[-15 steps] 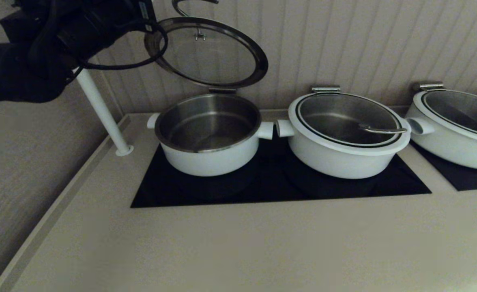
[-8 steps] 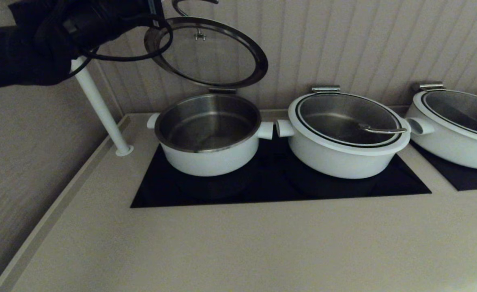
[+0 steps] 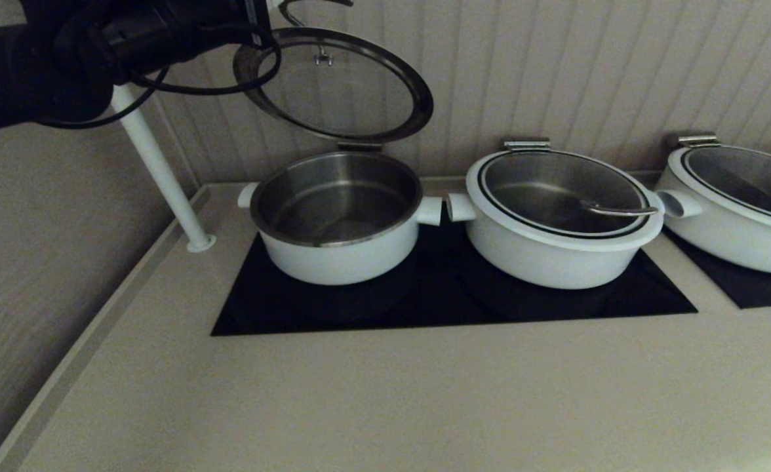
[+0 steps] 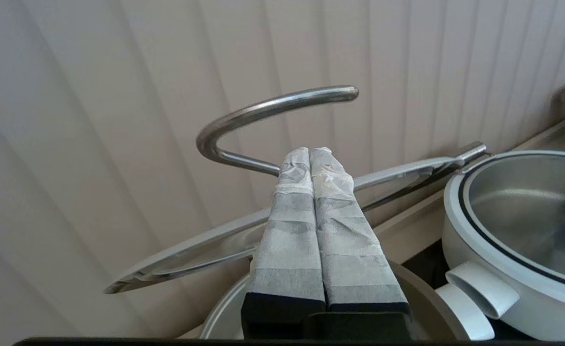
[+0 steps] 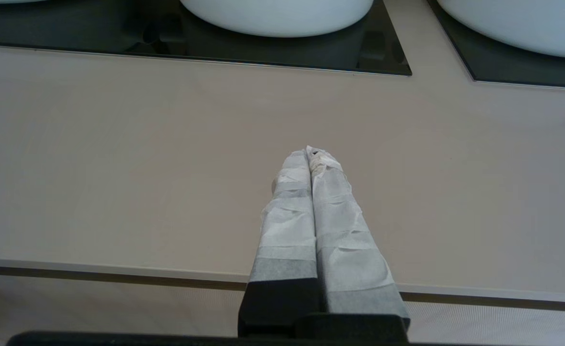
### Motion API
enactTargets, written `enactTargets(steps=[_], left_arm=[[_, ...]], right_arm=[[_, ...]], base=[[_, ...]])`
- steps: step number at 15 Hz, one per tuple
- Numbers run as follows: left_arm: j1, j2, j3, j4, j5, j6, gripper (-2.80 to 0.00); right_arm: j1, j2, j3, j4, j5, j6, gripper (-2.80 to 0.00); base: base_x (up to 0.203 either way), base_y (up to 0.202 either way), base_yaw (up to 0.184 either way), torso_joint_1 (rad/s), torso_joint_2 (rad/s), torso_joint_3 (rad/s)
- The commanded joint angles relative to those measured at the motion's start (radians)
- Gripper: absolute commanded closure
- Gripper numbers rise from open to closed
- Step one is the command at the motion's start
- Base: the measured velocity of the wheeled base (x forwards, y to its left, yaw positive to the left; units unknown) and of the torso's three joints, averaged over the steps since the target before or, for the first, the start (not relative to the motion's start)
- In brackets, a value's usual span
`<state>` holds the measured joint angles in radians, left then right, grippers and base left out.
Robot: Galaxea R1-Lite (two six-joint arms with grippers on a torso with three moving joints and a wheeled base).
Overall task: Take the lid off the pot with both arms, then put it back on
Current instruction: Close the pot lid
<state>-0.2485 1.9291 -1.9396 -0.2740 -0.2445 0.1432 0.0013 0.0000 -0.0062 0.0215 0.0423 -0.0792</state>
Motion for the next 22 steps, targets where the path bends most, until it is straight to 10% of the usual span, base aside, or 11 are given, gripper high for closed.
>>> enactTargets(steps=[1, 22], left_arm=[[0.001, 0.008, 0.007, -0.002, -0.001, 0.002, 0.0], [0.028, 0.017, 0.076, -0.02, 0.002, -0.005, 0.0]], right_arm=[[0.0, 0.002, 0.0, 0.0, 0.001, -0.001, 0.0], [0.0, 0.002, 0.0, 0.0, 0.001, -0.001, 0.0]], base=[[0.0, 0.0, 0.0, 0.0, 0.0, 0.0], [0.0, 0.0, 0.0, 0.0, 0.0, 0.0]])
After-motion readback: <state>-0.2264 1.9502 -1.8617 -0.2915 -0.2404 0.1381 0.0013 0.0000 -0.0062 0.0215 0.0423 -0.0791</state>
